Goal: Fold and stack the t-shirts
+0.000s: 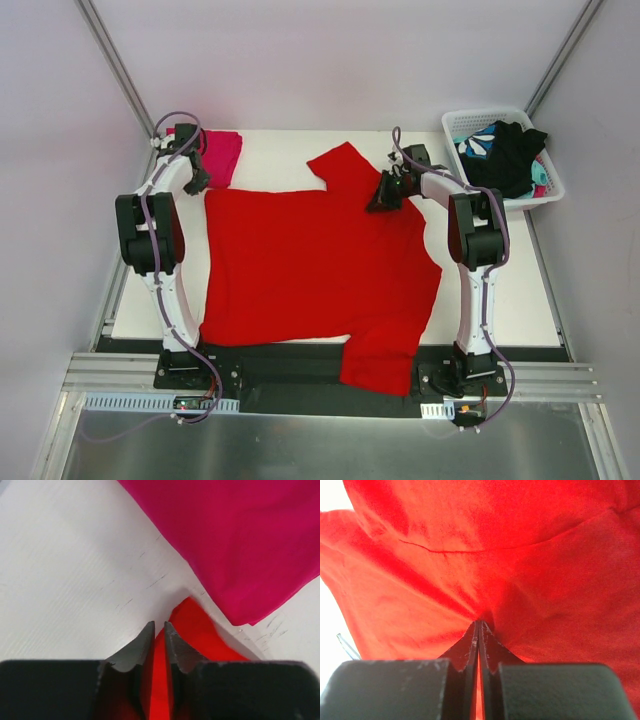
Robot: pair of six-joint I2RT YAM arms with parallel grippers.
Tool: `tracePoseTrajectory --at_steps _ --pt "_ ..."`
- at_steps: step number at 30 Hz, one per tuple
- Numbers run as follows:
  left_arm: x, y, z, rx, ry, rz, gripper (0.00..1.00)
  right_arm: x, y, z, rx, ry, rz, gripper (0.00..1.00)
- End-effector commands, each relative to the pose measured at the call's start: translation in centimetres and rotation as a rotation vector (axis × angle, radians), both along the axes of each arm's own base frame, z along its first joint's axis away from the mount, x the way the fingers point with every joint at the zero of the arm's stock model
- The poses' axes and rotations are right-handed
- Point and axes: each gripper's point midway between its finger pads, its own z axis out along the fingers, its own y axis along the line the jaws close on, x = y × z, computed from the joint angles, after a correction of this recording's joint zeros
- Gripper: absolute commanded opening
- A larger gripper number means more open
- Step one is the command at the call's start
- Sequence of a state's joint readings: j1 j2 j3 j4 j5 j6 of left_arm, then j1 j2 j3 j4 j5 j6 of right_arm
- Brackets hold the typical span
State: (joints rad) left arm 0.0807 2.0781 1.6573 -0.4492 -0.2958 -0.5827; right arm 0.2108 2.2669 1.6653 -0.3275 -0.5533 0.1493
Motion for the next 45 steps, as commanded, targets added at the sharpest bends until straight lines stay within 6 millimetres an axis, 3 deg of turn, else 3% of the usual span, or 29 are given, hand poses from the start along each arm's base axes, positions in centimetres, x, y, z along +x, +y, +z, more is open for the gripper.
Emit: tracePoseTrajectory --at_steps 1,3,4,6,8,12,13,14,16,20,21,22,24,32,37,45 --pt "-0.5 0.6 1.5 -0.015 -0.007 0.0 0.32 0.9 -0.9 0.0 -0.021 -0.01 -0.021 0.01" --pt "-1.1 0.1 2.2 -0.036 -0.019 0.001 0.58 0.8 -0.8 0.2 -0.02 -0.013 -0.017 0.01" --pt "-1.2 -0.3 2.4 -0.057 -0.027 0.001 0.79 0.9 -0.8 0.7 -0.015 -0.021 -0.019 0.01" --pt "-1.7 -0.8 3.7 -0.077 -0.051 -0.008 0.89 0.9 -0.8 1.4 -0.016 -0.03 -0.021 0.01" --pt "-1.9 -2.0 5.7 -0.077 -0.091 -0.039 0.95 1.8 -0.7 3.5 -0.012 -0.076 -0.02 0.01" --pt "-1.9 -5.3 8.7 -0.053 -0.144 -0.134 0.98 3.4 -0.4 7.2 0.001 -0.143 -0.02 0.01" --pt "-2.0 -7.4 9.0 -0.05 -0.151 -0.181 0.99 3.7 -0.3 7.8 0.002 -0.155 -0.018 0.01" --pt "-2.1 -8.2 9.6 -0.038 -0.161 -0.201 0.99 4.5 -0.2 8.6 0.002 -0.181 -0.014 0.01" --pt "-2.3 -9.5 10.1 -0.003 -0.165 -0.24 0.99 4.8 -0.4 8.7 -0.011 -0.179 -0.011 0.01" --pt "-2.7 -14.0 10.3 -0.003 -0.158 -0.382 0.99 6.7 -0.3 9.0 -0.037 -0.212 0.022 0.02" --pt "-2.9 -14.3 10.1 0.006 -0.15 -0.391 0.99 6.7 -0.2 7.4 -0.041 -0.174 0.036 0.03" --pt "-3.0 -14.6 9.9 0.01 -0.145 -0.402 0.99 7.6 0.2 8.7 -0.027 -0.21 0.04 0.03" --pt "-3.4 -15.3 9.0 0.014 -0.123 -0.418 0.99 7.9 0.6 8.4 -0.001 -0.202 0.043 0.03" --pt "-4.4 -15.6 8.2 0.129 -0.091 -0.421 0.99 7.7 1.4 5.3 -0.037 -0.145 0.046 0.06" --pt "-4.5 -15.7 7.7 0.135 -0.08 -0.413 0.99 7.3 1.5 4.5 -0.109 -0.149 0.052 0.06" --pt "-5.3 -15.2 7.1 0.141 -0.062 -0.402 0.99 7.0 -1.3 2.2 -0.277 -0.121 0.002 0.03"
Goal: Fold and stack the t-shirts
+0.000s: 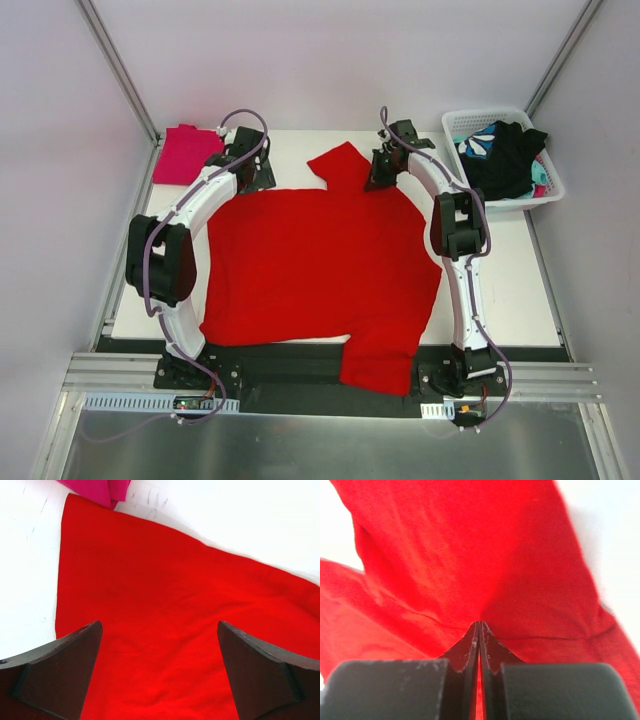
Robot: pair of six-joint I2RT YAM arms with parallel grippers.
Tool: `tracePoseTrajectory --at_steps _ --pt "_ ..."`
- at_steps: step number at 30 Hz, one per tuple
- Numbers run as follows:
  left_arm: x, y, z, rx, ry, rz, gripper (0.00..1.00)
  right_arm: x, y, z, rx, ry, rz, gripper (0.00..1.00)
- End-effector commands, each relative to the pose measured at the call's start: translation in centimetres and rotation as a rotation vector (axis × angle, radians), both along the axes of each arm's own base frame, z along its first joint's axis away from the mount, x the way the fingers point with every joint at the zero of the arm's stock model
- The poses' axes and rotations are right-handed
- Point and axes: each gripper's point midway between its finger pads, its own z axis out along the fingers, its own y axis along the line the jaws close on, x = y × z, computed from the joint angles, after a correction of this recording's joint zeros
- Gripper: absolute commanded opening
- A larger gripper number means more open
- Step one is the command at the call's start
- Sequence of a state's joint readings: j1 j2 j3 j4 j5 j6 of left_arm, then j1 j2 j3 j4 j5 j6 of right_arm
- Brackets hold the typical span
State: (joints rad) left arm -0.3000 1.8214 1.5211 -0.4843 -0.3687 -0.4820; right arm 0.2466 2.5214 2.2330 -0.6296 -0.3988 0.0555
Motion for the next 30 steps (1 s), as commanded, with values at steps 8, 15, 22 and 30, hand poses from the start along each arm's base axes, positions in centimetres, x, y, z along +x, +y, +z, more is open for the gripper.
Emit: tracePoseTrajectory --at_steps 8,15,22,30 --pt "-0.6 0.7 0.4 0.021 -0.004 0.016 0.99 0.0 -5.0 -0.4 -0.286 -0.03 -0.037 0.03" --pt "-0.9 0.8 0.1 0.026 0.009 0.013 0.99 0.3 -8.2 -1.3 -0.288 0.011 -0.106 0.02" --pt "-1.1 0.9 -0.3 0.033 0.018 0.014 0.99 1.1 -11.7 -0.9 -0.267 0.044 -0.197 0.03" --pt "-0.9 1.0 -0.3 0.041 0.016 0.011 0.99 1.9 -13.2 -1.1 -0.172 0.089 -0.272 0.04"
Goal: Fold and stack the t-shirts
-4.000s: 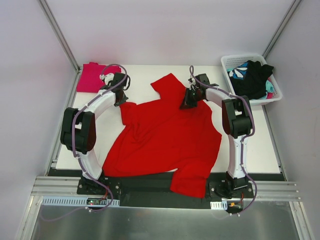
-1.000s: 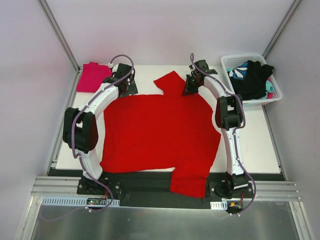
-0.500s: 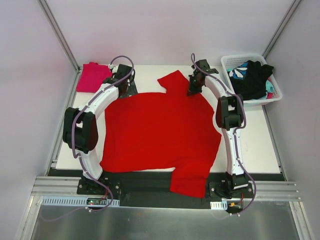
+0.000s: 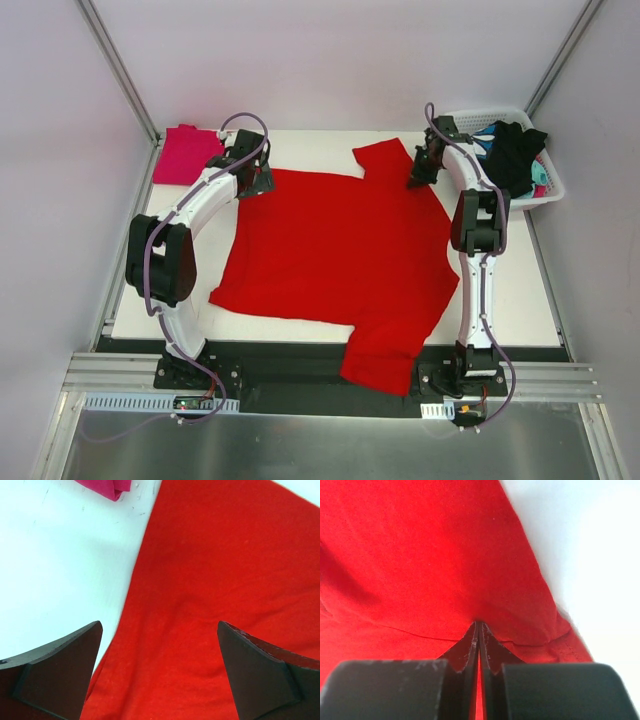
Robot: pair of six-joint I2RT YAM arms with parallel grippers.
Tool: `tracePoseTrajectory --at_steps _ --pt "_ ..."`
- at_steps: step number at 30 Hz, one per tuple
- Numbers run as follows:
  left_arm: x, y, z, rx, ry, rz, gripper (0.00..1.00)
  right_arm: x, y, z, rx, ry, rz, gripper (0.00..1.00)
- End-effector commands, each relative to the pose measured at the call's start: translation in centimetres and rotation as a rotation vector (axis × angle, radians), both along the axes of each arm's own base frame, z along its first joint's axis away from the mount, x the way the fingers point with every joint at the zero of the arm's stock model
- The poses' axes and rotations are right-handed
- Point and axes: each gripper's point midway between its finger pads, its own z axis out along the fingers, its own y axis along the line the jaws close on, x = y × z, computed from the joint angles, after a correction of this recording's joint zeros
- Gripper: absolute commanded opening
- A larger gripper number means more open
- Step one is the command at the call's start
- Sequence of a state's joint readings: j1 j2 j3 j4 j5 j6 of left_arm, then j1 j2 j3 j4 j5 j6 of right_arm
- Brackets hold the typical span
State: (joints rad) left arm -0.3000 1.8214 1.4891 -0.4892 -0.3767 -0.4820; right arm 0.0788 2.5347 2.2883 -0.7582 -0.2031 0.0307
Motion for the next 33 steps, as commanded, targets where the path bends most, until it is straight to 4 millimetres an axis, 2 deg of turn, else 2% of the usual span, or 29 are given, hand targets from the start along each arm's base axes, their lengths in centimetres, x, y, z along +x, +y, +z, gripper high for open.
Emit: tracePoseTrajectory --at_steps 1,7,10,11,14,15,17,18,20,21,22,24,25,26,28,29,30,33 --pt "-0.1 0.7 1.0 0.025 -0.019 0.007 0.99 -0.1 -0.7 -0.4 0.034 0.046 -0.039 0.04" --pt "0.0 0.5 0.9 0.017 -0.018 0.007 0.99 0.9 0.3 1.1 0.087 -0.003 -0.016 0.04" --pt "-0.3 0.2 1.5 0.004 -0.031 0.002 0.99 0.6 1.4 4.5 0.091 -0.051 0.025 0.07" --pt "-0.4 0.0 1.7 -0.005 -0.033 -0.009 0.99 0.5 1.3 6.9 0.069 -0.094 0.036 0.08" --pt "-0.9 -1.2 2.1 -0.028 -0.035 -0.057 0.99 -1.5 1.8 9.0 0.042 -0.084 0.058 0.12" --pt "-1.2 -1.7 1.9 -0.036 -0.025 -0.08 0.99 -3.0 2.2 9.8 0.024 -0.072 0.074 0.13" --pt "-1.6 -3.0 1.6 -0.052 -0.014 -0.141 0.99 -5.3 2.1 10.1 -0.023 -0.038 0.071 0.2" --pt "-2.3 -3.8 1.1 -0.072 0.006 -0.176 0.99 -8.0 2.4 10.2 -0.045 -0.008 0.084 0.22" --pt "-3.2 -4.6 0.3 -0.08 0.023 -0.211 0.99 -10.0 2.0 9.9 -0.114 -0.007 0.08 0.24" --pt "-4.3 -5.4 -0.6 -0.099 0.053 -0.241 0.99 -11.4 2.2 9.5 -0.131 0.003 0.088 0.24" --pt "-5.0 -5.6 -1.2 -0.104 0.071 -0.251 0.99 -13.6 1.7 8.8 -0.152 0.037 0.088 0.24" --pt "-6.8 -5.7 -2.5 -0.115 0.105 -0.243 0.99 -16.0 1.2 7.8 -0.182 0.072 0.092 0.24" --pt "-7.5 -6.1 -3.0 -0.139 0.117 -0.253 0.99 -16.7 0.8 8.4 -0.196 0.05 0.086 0.24" --pt "-8.0 -6.4 -3.4 -0.156 0.123 -0.24 0.99 -19.2 0.3 6.2 -0.212 0.116 0.093 0.24" --pt "-9.5 -6.6 -4.4 -0.154 0.146 -0.249 0.99 -20.9 0.2 5.2 -0.216 0.131 0.103 0.24" --pt "-9.9 -6.7 -4.8 -0.154 0.151 -0.24 0.99 -22.3 -0.7 4.2 -0.258 0.155 0.095 0.24" --pt "-10.5 -6.6 -5.3 -0.157 0.158 -0.237 0.99 -23.1 -0.8 3.7 -0.265 0.169 0.1 0.24" --pt "-11.3 -7.0 -6.1 -0.176 0.171 -0.234 0.99 -24.2 -1.3 2.5 -0.276 0.182 0.093 0.23"
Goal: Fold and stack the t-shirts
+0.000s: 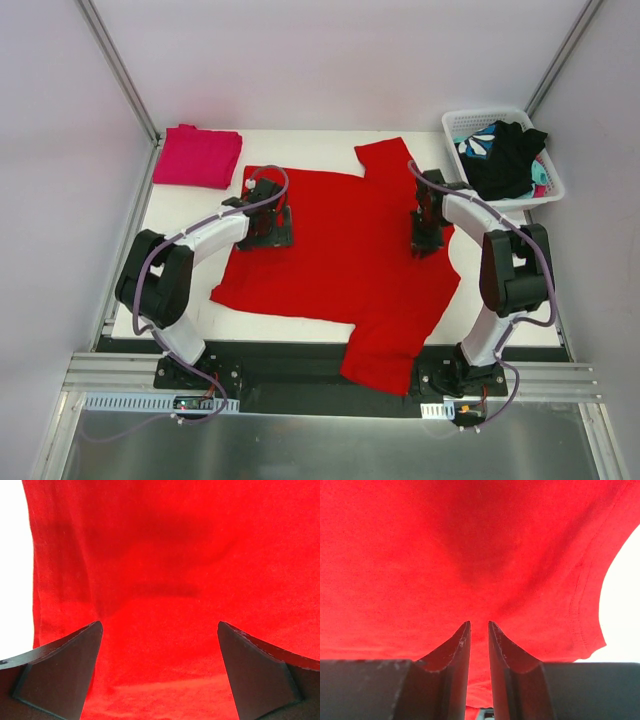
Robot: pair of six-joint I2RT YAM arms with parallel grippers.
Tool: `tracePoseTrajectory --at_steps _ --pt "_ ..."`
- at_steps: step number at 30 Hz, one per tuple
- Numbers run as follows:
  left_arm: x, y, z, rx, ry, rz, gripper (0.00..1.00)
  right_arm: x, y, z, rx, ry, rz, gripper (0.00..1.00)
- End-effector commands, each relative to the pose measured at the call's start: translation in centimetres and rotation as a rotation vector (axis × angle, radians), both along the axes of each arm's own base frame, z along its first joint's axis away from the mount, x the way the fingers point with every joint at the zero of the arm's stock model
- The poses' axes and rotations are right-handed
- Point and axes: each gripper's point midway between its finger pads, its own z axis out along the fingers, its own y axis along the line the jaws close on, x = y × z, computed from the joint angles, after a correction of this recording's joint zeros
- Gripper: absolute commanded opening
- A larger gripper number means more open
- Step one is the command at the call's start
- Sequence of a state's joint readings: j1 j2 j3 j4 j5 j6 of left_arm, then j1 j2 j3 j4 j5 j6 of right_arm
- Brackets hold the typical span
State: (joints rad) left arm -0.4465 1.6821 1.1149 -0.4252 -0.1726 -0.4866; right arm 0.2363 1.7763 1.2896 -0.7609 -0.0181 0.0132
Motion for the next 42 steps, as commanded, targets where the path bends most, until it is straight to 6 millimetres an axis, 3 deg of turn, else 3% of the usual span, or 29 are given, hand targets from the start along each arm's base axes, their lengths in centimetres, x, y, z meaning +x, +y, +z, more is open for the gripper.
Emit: tracePoseTrajectory --at_steps 1,8,15,25,31,42 --pt "-0.2 -1.2 1.0 -0.077 -0.049 0.025 0.99 -0.5 -1.3 -0.8 -0.058 -0.041 -0.017 0.23" --pt "0.5 -1.7 0.4 -0.119 -0.093 0.053 0.99 0.6 -0.7 -2.1 -0.039 -0.034 -0.039 0.22" --pt "0.2 -2.6 -2.6 -0.157 -0.033 0.078 0.99 0.9 -0.3 -4.0 -0.037 0.013 -0.036 0.2" --pt "0.6 -2.0 -4.1 -0.133 -0.015 0.112 0.99 3.0 -0.4 -4.1 -0.038 0.014 -0.042 0.2" --pt "2.3 -1.4 -4.0 -0.144 -0.02 0.133 0.99 5.4 -0.9 -3.9 -0.026 0.007 -0.066 0.2" --pt "7.6 -1.8 -3.2 -0.177 -0.052 0.147 0.99 9.1 -1.4 -3.7 0.027 0.01 -0.096 0.19"
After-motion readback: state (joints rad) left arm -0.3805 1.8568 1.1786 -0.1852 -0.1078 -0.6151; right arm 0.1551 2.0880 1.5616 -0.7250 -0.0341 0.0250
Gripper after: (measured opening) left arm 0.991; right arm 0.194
